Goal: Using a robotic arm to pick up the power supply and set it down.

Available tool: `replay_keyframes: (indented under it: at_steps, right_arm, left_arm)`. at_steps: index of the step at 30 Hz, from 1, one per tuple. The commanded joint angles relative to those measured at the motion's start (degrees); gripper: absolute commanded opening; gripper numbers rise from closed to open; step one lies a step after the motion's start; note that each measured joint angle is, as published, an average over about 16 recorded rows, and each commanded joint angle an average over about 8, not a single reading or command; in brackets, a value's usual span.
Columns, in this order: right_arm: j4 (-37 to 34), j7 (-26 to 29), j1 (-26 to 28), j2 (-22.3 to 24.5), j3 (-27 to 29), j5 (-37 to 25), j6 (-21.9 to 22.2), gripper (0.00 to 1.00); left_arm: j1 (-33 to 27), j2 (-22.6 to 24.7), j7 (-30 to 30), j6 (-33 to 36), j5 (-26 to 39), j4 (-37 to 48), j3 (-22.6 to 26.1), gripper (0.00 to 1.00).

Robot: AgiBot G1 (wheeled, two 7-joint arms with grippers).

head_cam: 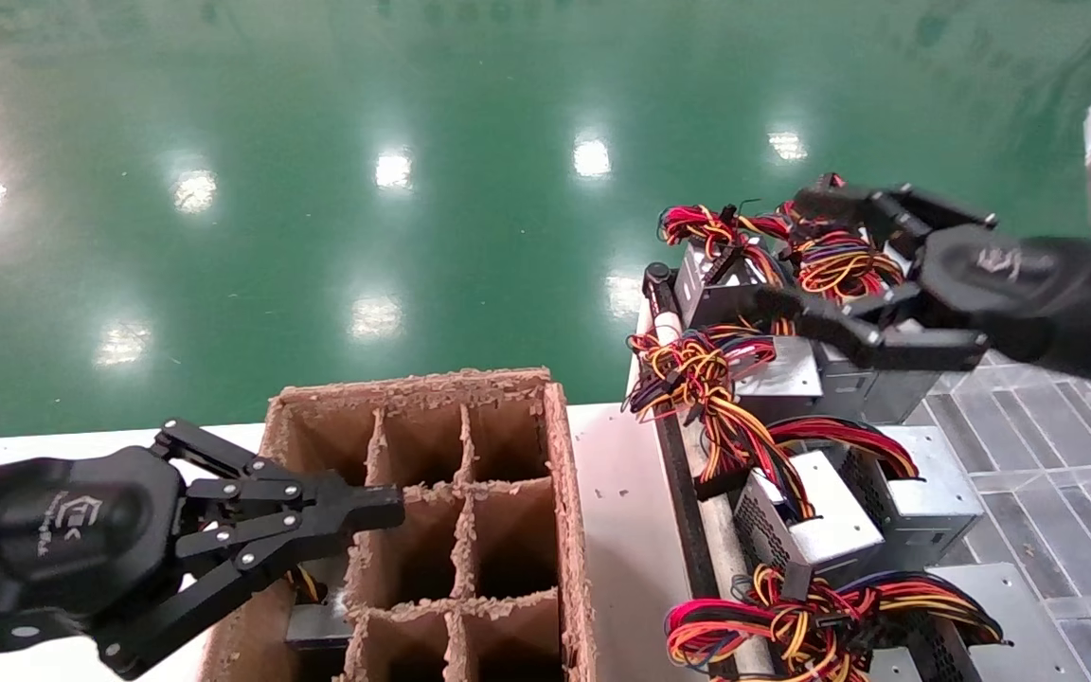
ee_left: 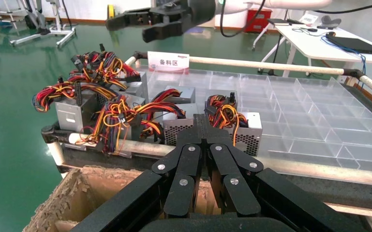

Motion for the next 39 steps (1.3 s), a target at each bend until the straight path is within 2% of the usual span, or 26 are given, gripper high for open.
replay_keyframes:
  at_steps: [1,3,4,39]
  right_arm:
    - [2.37,1.08,-1.67,0.16,2.18,-0.94,0.16,1.0]
    - [4.72,2.15,-3.33,0.32,4.34,-1.87,0.31,1.0]
    - [5.89,2.68,-4.16,0.4,5.42,-2.33,0.39,1.0]
    - [46.58,21.17,-32.87,3.16,42.82,-18.43,3.03,1.0]
  left_arm:
    - [0.0,0.0,0.0,0.0,0.0,0.0,0.0,0.72]
    - [0.0,0.0,0.0,0.0,0.0,0.0,0.0,0.97]
    - [0.0,0.0,0.0,0.0,0.0,0.0,0.0,1.0]
    - [0.0,0.0,0.0,0.0,0.0,0.0,0.0,1.0]
